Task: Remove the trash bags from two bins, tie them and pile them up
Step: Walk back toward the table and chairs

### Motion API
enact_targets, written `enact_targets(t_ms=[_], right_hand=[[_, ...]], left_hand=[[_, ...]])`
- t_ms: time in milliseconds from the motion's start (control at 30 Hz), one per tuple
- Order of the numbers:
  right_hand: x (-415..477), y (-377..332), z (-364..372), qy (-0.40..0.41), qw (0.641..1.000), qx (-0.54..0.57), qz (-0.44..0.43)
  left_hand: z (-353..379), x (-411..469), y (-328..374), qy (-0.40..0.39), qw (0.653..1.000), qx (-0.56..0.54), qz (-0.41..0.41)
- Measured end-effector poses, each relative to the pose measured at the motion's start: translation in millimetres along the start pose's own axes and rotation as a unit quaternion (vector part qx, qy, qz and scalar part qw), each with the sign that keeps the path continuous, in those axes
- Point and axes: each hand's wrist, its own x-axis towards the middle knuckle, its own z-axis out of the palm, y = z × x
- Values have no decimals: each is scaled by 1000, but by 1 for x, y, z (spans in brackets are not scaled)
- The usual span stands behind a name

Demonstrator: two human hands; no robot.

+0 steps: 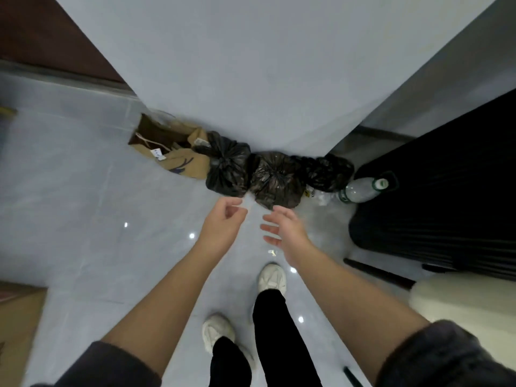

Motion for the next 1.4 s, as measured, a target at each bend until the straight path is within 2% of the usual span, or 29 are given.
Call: enact_targets(t_ms=[100,300,467,667,933,1100,1400], right_hand=[[-52,25,0,-13,1000,-13,-14],[-166,89,-6,-38,997,-14,-71],[-287,148,-12,-94,989,-23,-110],[-395,189,-35,-160,977,-38,-136],[-466,233,-90,-199,962,-70,-173],[-501,268,-162,-218,956,-72,-180],[-542,322,-285,-236,951,-84,-180]], left_hand=[[-19,-65,-12,1,998,-56,-4],[-51,-192,-61,58,985,-164,-8],[-73,-315,-98,61,980,-187,32],[-70,-435,-133,64,972,-224,27],[-21,-538,-159,104,951,-280,74],[39,-601,-178,148,935,-310,90],[154,-701,-219,154,931,-319,90]])
